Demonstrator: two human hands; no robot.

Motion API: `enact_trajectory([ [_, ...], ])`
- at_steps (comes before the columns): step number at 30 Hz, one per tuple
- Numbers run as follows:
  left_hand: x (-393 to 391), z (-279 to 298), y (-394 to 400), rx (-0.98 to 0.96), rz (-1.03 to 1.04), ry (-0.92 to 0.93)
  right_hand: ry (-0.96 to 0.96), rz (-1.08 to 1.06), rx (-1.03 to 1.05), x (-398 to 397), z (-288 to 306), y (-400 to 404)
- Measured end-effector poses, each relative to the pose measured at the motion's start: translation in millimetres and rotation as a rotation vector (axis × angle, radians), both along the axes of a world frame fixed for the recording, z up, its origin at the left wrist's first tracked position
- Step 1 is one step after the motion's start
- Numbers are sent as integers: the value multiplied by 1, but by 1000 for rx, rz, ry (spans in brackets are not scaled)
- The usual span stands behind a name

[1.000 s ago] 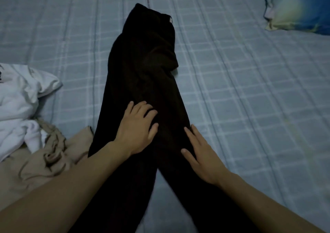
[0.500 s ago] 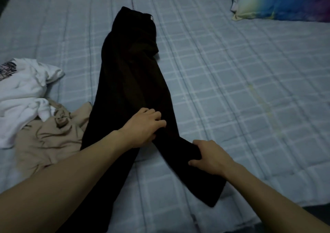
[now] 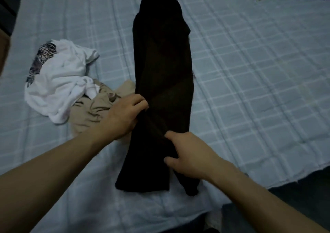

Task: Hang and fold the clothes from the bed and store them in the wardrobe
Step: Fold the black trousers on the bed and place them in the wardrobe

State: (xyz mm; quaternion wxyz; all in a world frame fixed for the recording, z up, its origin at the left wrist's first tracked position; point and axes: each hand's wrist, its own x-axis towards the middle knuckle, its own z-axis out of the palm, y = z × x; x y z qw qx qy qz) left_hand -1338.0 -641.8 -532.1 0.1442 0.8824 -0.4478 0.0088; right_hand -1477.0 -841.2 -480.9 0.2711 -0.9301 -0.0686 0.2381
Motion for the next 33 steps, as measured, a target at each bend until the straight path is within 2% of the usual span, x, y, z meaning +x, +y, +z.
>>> enact_trajectory([
  [3,-6,-7,27,68,2,-12,-14,-16,7,-13,-19,56],
  [6,-23,-14,39,111,-24,29,82,-17,180,-28,-38,82],
  [8,-38,-18,45,54,4,58,-18,-90,248,-38,-48,78],
  [11,-59,-25,51,-90,150,146,-241,-253,191,-45,-64,56],
  [14,-78,-33,51,-133,330,368,-308,-348,27,-45,-83,34],
  [17,-97,-42,47,-105,402,518,-287,-329,-97,-47,-97,32],
  [19,-111,-47,47,-187,424,575,-304,-316,-84,-54,-101,38],
  [22,-128,-49,52,-297,569,760,-331,-241,-59,-78,-107,48],
  [24,-136,-51,55,-287,662,900,-254,-117,-70,-94,-113,55],
  [26,-144,-51,54,-281,695,944,-185,-31,-159,-103,-121,63],
  [29,-151,-49,46,-302,727,948,-241,-70,-201,-100,-124,70],
  [33,-161,-45,31,-491,833,1113,-312,-108,-167,-100,-116,63],
])
